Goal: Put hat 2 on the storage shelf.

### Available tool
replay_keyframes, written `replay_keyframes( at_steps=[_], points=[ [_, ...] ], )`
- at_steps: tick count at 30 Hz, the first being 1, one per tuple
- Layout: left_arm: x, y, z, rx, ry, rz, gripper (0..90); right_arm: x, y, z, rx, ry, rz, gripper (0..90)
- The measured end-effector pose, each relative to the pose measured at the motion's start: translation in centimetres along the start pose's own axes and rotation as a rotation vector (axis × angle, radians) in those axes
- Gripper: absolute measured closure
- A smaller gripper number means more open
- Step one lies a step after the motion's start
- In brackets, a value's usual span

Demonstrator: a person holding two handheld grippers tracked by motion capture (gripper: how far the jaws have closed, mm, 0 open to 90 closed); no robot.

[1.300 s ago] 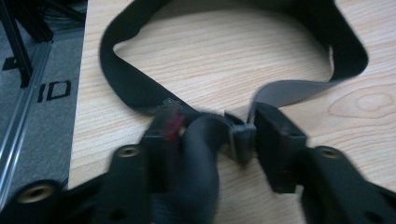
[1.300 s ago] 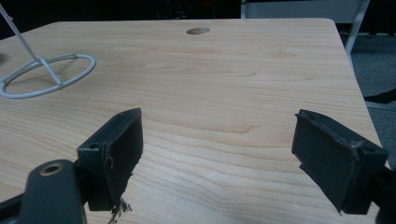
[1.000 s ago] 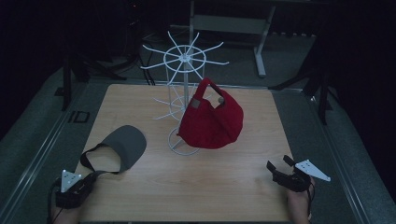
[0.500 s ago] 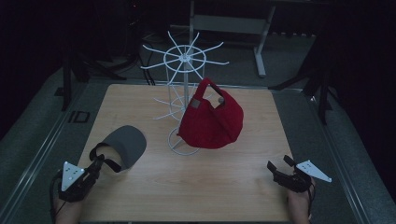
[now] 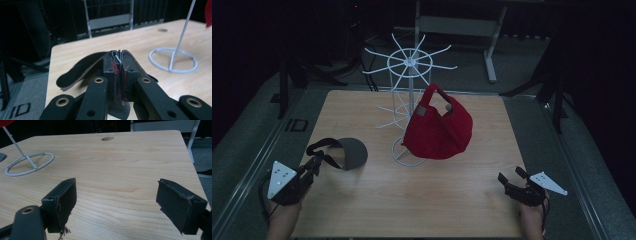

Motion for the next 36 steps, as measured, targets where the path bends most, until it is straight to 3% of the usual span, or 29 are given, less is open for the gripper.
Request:
replay_keyframes(
  at_steps=[16,36],
  points=[
    [-0.7,4.9,-0.9,0.117,-0.053,0.025,85.5,0.0,0.0,0.0,0.002,0.003,-0.003,16.5],
    [0.4,11.8,1.7,0.252,-0.121,-0.034,85.5,0.0,0.0,0.1,0.009,0.009,-0.006,16.5]
  ],
)
Point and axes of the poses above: each handheld gripper's, and its own axes: z roughly backward along the jaws, y roughly out of its top, x roughly to its right, the point moved 4 cm from there along -z, roughly forward along the jaws, and after that the axes turned 6 degrees about y, right-handed, at the moved point
